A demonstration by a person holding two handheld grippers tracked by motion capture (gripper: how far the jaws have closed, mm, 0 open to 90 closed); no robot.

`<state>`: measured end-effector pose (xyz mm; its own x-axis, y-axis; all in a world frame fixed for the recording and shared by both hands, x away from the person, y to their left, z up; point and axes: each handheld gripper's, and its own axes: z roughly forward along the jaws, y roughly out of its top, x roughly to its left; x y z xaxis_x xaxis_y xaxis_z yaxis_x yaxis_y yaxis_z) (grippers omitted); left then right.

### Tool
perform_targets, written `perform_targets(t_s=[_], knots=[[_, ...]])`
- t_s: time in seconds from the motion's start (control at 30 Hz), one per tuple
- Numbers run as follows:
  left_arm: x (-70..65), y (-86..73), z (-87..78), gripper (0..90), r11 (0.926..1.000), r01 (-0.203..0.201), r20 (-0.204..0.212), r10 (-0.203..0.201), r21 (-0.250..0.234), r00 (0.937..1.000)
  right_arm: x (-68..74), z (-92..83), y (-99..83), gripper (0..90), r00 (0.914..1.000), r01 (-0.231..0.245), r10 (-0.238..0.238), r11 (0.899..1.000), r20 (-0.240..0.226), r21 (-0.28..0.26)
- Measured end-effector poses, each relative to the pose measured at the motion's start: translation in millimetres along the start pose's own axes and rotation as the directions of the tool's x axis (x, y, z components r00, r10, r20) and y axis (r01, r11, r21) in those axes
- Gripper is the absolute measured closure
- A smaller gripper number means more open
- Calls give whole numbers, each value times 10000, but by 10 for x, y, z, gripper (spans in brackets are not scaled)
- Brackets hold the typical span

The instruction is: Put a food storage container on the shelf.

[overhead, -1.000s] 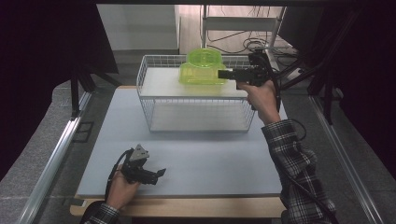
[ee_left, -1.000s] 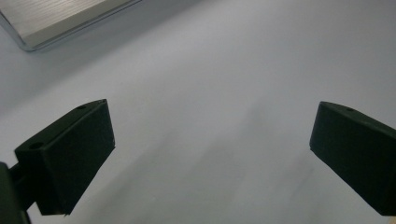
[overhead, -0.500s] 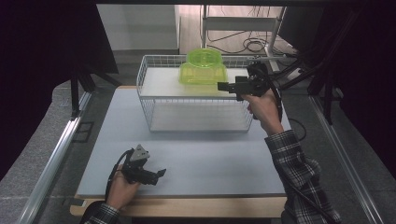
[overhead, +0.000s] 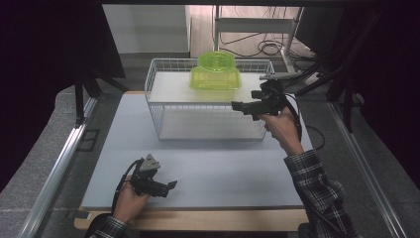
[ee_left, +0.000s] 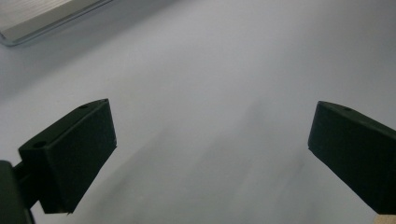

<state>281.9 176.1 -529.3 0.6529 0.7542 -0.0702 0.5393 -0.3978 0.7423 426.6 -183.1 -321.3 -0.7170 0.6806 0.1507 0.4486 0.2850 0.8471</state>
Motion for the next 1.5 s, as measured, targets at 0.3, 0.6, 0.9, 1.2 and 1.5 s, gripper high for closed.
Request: perform_targets(t_s=[0.3, 0.6, 0.9, 1.2, 1.5], knots=[[1, -4, 5, 8, 10000, -59, 2, 59, 17, 10000, 30, -22, -142, 44, 9994, 333, -333, 9994, 98, 37], [-1, -5, 6, 7, 9999, -117, -14, 117, 6, 9999, 92, 16, -320, 29, 9967, 780, -785, 9967, 216, 245], [-7, -7, 18, 7, 9999, -154, 3, 154, 62, 9999, 96, 76, -519, 28, 9969, 775, -780, 9964, 136, 333], [-10, -8, 26, 7, 9997, -212, 19, 212, 127, 9998, 80, 109, -726, 26, 9973, 692, -704, 9961, 201, 546], [-15, -10, 33, 7, 9996, -231, 54, 230, 156, 9997, 53, 109, -961, 13, 9974, 607, -631, 9958, 347, 680]])
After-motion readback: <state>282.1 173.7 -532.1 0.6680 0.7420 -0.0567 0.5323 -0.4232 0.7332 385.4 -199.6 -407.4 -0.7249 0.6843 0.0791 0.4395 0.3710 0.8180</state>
